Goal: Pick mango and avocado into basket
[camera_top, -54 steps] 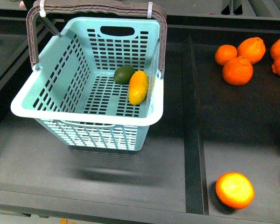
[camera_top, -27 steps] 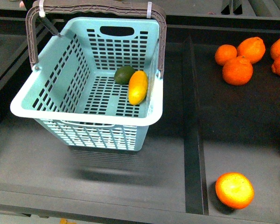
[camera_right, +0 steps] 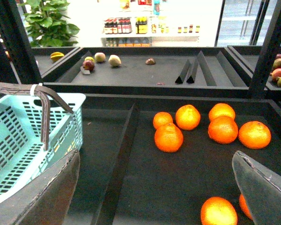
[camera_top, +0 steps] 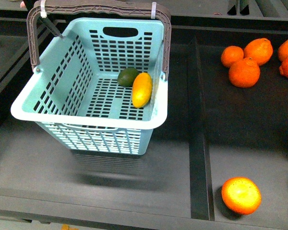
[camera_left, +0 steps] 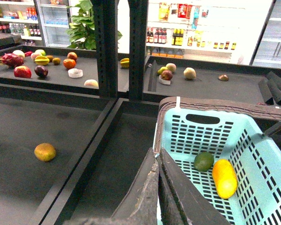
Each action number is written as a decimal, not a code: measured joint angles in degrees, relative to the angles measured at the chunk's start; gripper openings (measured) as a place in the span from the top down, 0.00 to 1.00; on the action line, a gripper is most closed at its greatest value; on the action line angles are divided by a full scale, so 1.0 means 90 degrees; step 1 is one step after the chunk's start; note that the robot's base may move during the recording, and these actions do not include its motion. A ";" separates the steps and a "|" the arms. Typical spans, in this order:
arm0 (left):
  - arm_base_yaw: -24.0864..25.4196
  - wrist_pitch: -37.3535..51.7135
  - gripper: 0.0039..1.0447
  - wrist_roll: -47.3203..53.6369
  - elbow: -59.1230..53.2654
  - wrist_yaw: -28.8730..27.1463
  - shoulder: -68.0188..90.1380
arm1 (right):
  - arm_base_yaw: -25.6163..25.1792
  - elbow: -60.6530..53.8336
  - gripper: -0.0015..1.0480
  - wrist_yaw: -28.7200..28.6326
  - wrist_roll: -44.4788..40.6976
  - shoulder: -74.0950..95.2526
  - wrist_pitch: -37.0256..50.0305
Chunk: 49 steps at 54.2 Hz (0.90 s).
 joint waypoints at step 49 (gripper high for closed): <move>0.0000 -0.2664 0.98 0.0000 0.0000 0.0000 -0.2710 | 0.0000 0.0000 0.08 0.0000 0.0000 0.0000 0.0000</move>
